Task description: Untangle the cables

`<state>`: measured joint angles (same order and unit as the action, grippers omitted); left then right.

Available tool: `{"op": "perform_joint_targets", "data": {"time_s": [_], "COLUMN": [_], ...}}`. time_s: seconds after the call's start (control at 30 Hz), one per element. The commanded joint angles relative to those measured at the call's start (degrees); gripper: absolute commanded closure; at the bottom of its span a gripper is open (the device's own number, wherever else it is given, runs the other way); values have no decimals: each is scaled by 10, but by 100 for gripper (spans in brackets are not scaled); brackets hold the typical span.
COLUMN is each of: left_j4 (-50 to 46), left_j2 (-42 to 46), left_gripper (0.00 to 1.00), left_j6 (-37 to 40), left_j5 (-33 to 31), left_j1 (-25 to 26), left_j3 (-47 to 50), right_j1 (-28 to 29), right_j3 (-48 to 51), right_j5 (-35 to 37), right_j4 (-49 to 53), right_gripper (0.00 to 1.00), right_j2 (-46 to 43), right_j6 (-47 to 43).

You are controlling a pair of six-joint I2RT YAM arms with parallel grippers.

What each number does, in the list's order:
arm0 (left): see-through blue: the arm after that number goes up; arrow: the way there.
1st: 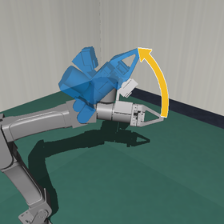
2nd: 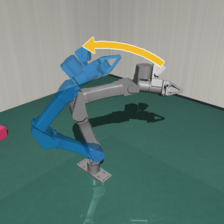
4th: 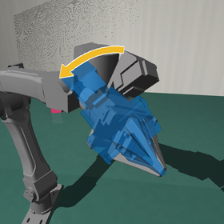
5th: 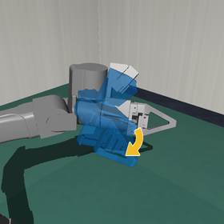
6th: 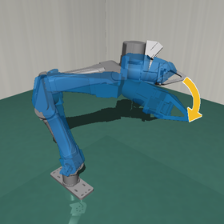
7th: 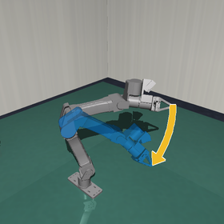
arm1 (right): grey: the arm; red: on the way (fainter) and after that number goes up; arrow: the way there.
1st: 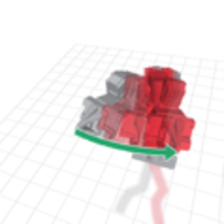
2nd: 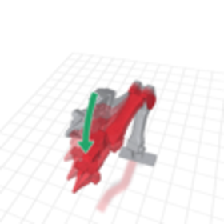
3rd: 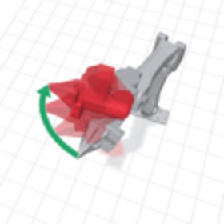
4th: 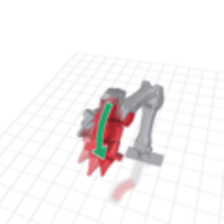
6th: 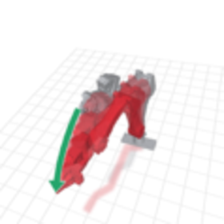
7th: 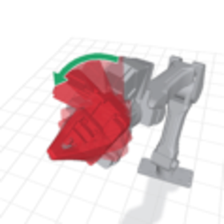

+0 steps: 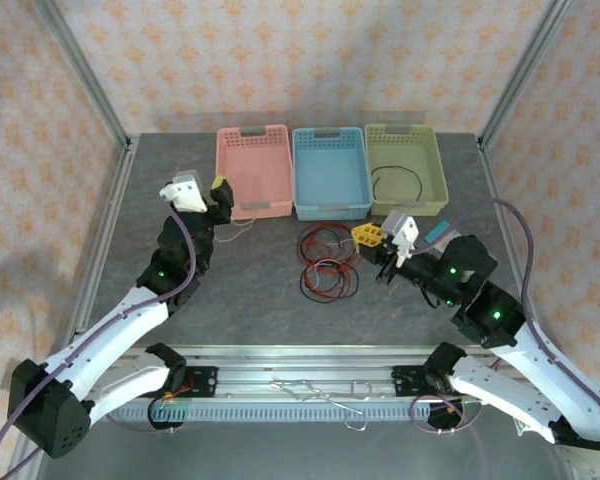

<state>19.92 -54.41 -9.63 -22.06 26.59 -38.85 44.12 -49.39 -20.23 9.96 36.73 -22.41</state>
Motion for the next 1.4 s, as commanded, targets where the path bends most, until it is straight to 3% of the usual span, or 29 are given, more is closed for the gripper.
{"op": "perform_joint_targets", "data": {"time_s": [0.0,0.1,0.23,0.27,0.4,0.57,0.73,0.8,0.9,1.03,1.37], "left_j4": [-18,-14,-100,-132,-234,-276,-196,-161,-133,-115,-99], "left_j2": [22,40,53,51,26,-17,-59,-80,-117,-179,-257], "left_gripper": [37,38,29,28,29,38,44,43,43,47,49], "left_j6": [-10,0,-41,-60,-119,-178,-233,-236,-229,-235,-246], "left_j5": [21,66,37,29,54,130,265,283,279,330,348], "left_j1": [-7,-7,-11,-15,-63,-161,-285,-311,-328,-356,-374], "left_j3": [13,16,-16,-26,-34,-15,63,80,73,51,31], "right_j1": [4,4,4,4,4,4,4,4,4,4,4], "right_j3": [-16,-15,-10,-8,5,34,62,67,72,79,90], "right_j5": [32,61,95,104,141,133,97,91,87,83,84], "right_j4": [2,2,0,-3,-11,-36,-70,-74,-74,-74,-74], "right_gripper": [100,100,100,98,72,64,63,63,63,63,63], "right_j2": [2,25,63,70,100,120,123,126,130,127,119], "right_j6": [24,44,95,113,187,242,268,271,273,276,274]}}
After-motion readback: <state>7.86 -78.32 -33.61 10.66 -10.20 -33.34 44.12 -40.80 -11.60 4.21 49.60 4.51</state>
